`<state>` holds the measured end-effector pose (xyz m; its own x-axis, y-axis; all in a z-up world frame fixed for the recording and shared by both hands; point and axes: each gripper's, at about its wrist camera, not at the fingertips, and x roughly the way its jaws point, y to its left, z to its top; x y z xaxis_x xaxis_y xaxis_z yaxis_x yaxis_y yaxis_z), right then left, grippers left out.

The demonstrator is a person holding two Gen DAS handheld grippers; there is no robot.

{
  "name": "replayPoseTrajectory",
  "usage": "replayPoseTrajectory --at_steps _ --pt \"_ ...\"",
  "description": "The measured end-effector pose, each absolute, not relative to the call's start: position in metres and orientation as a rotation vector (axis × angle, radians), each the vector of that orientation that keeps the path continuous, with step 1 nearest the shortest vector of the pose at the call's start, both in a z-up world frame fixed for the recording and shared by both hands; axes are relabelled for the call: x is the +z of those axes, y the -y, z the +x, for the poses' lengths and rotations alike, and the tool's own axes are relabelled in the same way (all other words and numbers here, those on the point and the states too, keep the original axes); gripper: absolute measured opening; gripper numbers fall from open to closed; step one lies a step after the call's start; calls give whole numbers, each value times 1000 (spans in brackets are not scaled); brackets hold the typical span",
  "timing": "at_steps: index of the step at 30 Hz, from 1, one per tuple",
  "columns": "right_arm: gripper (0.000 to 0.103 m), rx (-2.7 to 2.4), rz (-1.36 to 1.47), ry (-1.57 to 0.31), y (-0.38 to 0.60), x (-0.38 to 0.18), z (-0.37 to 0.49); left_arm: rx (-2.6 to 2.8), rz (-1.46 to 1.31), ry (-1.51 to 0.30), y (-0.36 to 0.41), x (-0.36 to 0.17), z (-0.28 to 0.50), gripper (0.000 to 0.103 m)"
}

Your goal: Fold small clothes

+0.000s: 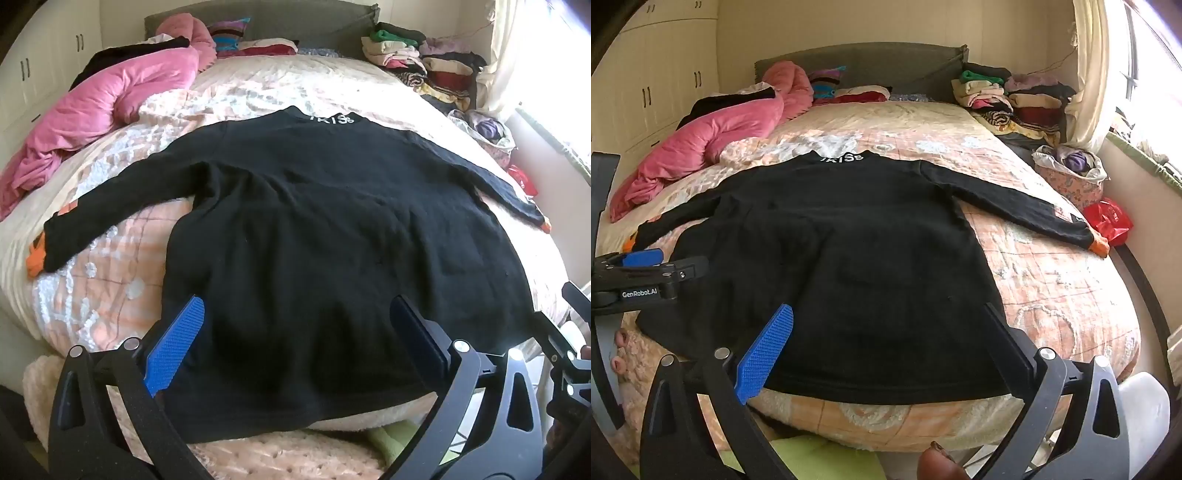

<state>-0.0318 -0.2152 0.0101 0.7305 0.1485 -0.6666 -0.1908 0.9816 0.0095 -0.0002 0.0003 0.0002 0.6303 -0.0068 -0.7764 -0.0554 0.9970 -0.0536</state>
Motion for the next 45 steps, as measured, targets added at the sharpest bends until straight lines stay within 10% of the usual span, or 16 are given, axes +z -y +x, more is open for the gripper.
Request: replayPoseTrajectory --at_steps 45 --pt "99 164 -90 -739 207 12 -32 18 -84 -870 -1 10 4 95"
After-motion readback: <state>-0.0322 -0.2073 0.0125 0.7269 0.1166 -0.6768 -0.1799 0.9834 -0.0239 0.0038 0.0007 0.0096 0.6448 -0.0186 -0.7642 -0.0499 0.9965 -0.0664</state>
